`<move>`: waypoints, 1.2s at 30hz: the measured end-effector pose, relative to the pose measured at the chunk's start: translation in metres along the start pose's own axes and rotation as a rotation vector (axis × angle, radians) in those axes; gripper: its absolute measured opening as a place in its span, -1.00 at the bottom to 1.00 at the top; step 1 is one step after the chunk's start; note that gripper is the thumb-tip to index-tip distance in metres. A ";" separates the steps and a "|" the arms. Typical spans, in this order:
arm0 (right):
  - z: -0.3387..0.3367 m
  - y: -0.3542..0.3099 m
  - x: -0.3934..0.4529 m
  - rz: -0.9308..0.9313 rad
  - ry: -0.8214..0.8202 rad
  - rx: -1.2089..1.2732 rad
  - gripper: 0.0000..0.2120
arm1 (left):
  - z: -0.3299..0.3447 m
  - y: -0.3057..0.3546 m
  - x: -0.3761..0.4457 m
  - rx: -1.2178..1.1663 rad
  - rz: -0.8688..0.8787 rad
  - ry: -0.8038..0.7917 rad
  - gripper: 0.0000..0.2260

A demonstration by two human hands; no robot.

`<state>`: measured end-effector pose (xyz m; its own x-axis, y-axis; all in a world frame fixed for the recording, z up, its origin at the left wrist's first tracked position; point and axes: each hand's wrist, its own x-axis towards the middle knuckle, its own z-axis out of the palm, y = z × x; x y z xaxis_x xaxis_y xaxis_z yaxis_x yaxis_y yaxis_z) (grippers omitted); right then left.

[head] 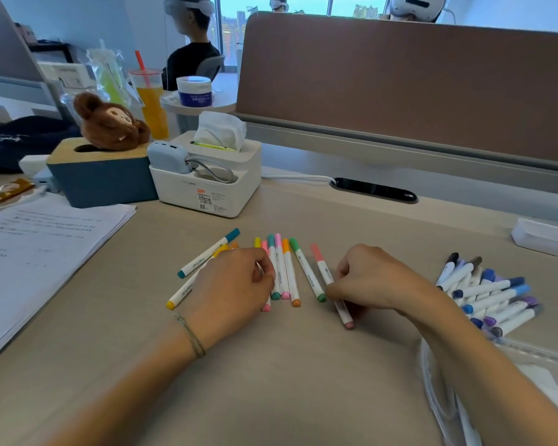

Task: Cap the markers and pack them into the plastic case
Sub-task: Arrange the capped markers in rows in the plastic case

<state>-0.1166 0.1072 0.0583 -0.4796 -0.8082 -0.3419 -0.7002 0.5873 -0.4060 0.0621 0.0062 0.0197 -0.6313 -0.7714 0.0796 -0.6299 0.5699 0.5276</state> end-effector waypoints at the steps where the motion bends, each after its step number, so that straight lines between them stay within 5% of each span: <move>1: 0.000 0.003 -0.002 -0.010 -0.007 0.038 -0.83 | 0.001 0.000 0.000 0.006 0.000 -0.004 -0.90; 16: -0.008 0.014 -0.001 -0.087 -0.040 0.216 -0.80 | 0.009 0.023 0.021 0.376 0.065 0.133 -0.80; 24: -0.011 0.017 0.000 -0.083 -0.051 0.197 -0.83 | 0.002 0.041 0.029 0.546 0.028 0.002 -0.69; 31: -0.014 0.019 -0.002 -0.088 -0.032 0.216 -0.90 | 0.004 0.032 0.025 0.390 -0.021 -0.022 -0.75; 36: -0.021 0.024 -0.007 -0.089 0.007 0.245 -0.87 | -0.001 0.034 0.008 -0.168 -0.111 -0.136 -0.81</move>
<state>-0.1408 0.1261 0.0688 -0.4260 -0.8570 -0.2900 -0.5912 0.5064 -0.6278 0.0361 0.0185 0.0394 -0.6247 -0.7750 -0.0949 -0.6216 0.4200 0.6612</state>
